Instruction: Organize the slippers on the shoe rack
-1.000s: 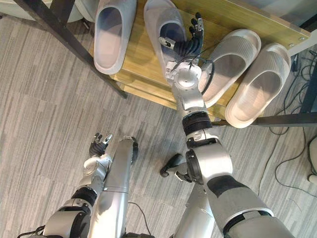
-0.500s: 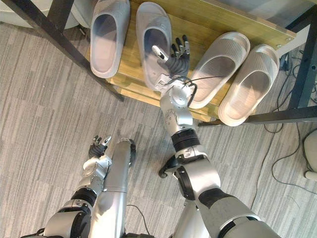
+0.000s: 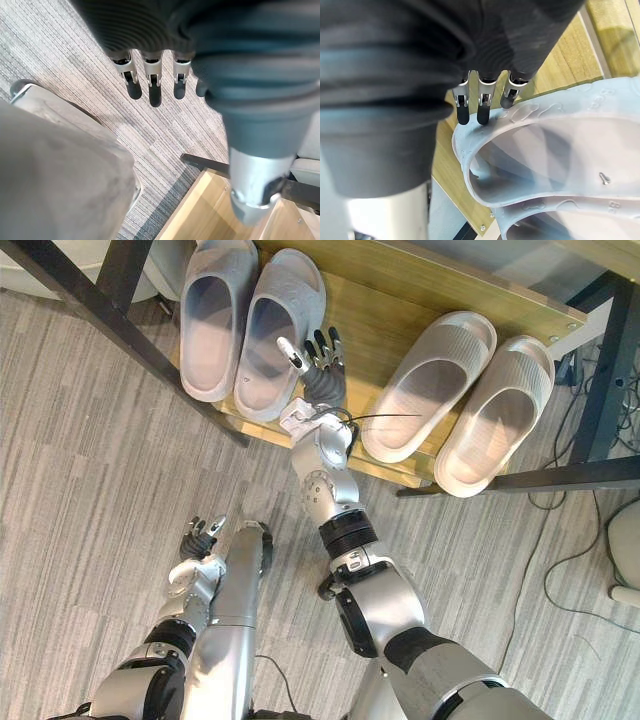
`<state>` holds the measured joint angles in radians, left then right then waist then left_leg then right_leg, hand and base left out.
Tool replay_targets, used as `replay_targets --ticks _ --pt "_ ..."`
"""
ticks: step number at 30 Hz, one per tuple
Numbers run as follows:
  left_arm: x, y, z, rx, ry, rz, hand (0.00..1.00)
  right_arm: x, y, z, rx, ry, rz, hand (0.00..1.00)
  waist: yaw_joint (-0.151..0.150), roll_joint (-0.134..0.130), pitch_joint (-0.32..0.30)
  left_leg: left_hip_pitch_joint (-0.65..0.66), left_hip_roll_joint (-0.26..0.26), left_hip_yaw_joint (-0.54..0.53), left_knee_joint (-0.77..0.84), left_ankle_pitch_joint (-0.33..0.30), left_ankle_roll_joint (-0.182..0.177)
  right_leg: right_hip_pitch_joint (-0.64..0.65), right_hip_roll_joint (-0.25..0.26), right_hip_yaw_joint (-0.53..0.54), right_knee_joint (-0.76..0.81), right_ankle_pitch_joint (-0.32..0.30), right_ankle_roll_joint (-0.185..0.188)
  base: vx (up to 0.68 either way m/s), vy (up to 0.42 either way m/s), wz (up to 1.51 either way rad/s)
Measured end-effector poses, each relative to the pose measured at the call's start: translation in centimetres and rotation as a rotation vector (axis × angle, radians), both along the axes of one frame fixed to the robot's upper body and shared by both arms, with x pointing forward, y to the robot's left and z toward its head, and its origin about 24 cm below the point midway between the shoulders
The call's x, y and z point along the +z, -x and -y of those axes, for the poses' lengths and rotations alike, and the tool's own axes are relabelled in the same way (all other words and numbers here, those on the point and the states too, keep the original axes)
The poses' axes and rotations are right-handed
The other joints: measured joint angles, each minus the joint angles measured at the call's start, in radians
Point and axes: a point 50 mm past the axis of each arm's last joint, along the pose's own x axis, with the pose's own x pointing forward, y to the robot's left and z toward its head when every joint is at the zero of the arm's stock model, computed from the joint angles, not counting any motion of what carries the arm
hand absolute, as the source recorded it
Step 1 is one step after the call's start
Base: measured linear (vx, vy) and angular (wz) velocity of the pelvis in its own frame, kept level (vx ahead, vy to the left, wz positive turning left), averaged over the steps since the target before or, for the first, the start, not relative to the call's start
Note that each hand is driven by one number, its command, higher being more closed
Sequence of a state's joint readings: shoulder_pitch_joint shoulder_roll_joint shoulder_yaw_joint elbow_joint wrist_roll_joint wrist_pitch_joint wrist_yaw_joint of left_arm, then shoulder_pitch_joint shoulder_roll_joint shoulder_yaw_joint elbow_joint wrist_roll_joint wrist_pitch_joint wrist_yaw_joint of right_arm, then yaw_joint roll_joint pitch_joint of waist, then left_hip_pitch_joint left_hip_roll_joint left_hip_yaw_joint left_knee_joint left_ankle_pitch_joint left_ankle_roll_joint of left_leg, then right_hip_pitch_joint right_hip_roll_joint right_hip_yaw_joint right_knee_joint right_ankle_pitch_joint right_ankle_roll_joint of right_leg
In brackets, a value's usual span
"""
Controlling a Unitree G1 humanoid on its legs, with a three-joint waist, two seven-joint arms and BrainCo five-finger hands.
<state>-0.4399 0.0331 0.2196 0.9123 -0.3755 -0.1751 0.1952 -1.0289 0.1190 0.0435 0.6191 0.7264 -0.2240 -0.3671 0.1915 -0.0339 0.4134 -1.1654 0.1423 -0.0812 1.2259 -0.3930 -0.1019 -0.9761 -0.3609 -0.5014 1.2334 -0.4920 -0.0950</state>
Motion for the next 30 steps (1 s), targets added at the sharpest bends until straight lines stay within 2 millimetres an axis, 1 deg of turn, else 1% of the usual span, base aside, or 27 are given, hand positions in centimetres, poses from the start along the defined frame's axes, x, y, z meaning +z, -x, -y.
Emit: replay_targets --ticks 7,10,14,16,18,20,22,23,26,27,28,30 --pt "0.1 0.0 0.2 -0.001 0.006 0.001 0.0 0.1 -0.1 0.3 -0.016 0.022 0.003 0.0 0.005 0.0 0.0 -0.001 0.0 -0.005 0.0 0.002 -0.003 0.002 0.001 -0.005 0.0 -0.001 0.002 -0.04 0.041 0.01" --pt "0.0 0.1 0.0 0.016 0.021 -0.001 0.0 0.6 0.1 0.6 -0.033 0.051 0.033 0.0 0.0 0.0 0.0 0.0 0.0 -0.005 0.0 0.002 -0.003 0.003 0.001 -0.004 0.0 0.0 0.0 -0.04 0.044 0.0" --pt "-0.2 0.3 -0.2 0.023 0.022 -0.003 0.0 1.4 0.6 2.2 -0.103 0.107 0.105 0.0 -0.01 0.0 0.001 0.011 0.001 -0.001 0.001 0.002 -0.002 0.011 0.001 0.001 0.0 0.0 0.0 -0.04 0.047 -0.01" --pt "-0.6 0.8 -0.5 0.034 0.019 -0.017 0.0 1.0 1.1 3.3 -0.147 0.126 0.121 0.0 -0.021 0.0 0.002 0.04 0.005 0.008 -0.003 0.0 0.001 0.032 0.004 0.009 -0.004 0.001 0.002 -0.04 0.047 -0.06" --pt "-1.1 1.4 -0.9 0.038 0.005 -0.036 0.0 0.7 1.7 4.2 -0.184 0.161 0.15 0.0 -0.028 -0.001 0.002 0.066 0.013 0.018 -0.017 -0.001 0.002 0.045 0.014 0.023 -0.021 0.006 0.02 -0.04 0.034 -0.18" --pt "-1.6 2.0 -1.5 0.045 -0.011 -0.056 0.0 -0.1 2.2 4.8 -0.211 0.189 0.154 0.0 -0.037 -0.001 0.002 0.096 0.031 0.031 -0.03 -0.001 0.003 0.07 0.031 0.024 -0.046 0.017 0.025 -0.05 0.044 -0.26" --pt "-2.1 2.5 -1.8 0.048 -0.018 -0.072 0.0 -1.1 2.9 5.3 -0.234 0.223 0.153 0.0 -0.045 -0.003 0.003 0.134 0.037 0.043 -0.048 -0.001 0.004 0.101 0.035 0.027 -0.063 0.022 0.03 -0.03 0.04 -0.13" --pt "-2.5 3.0 -1.9 0.046 -0.026 -0.088 0.0 -2.0 3.5 5.4 -0.238 0.256 0.151 0.0 -0.051 -0.003 0.004 0.167 0.038 0.051 -0.065 -0.001 0.004 0.127 0.039 0.031 -0.078 0.025 0.033 -0.02 0.013 -0.04" --pt "-3.1 3.8 -2.2 0.04 -0.043 -0.114 0.0 -3.4 4.5 4.9 -0.211 0.319 0.161 0.0 -0.063 -0.006 0.005 0.226 0.041 0.06 -0.098 0.0 0.004 0.178 0.048 0.033 -0.11 0.029 0.036 0.0 0.0 0.0" --pt "-3.6 4.4 -2.3 0.022 -0.058 -0.132 0.0 -4.5 5.2 4.5 -0.19 0.355 0.157 0.0 -0.069 -0.008 0.005 0.274 0.044 0.071 -0.13 0.002 0.007 0.22 0.053 0.032 -0.141 0.038 0.034 0.04 0.004 -0.04" --pt "-3.7 4.6 -2.2 0.013 -0.063 -0.137 0.0 -4.8 5.5 4.4 -0.183 0.37 0.157 0.0 -0.07 -0.008 0.005 0.294 0.046 0.077 -0.145 0.002 0.009 0.237 0.056 0.032 -0.157 0.042 0.035 0.05 0.013 -0.06" --pt "-4.3 5.4 -2.2 -0.005 -0.079 -0.162 0.0 -6.5 6.5 3.9 -0.147 0.427 0.144 0.0 -0.079 -0.01 0.004 0.384 0.052 0.105 -0.211 0.014 0.014 0.316 0.067 0.03 -0.222 0.065 0.041 0.06 0.019 -0.06"
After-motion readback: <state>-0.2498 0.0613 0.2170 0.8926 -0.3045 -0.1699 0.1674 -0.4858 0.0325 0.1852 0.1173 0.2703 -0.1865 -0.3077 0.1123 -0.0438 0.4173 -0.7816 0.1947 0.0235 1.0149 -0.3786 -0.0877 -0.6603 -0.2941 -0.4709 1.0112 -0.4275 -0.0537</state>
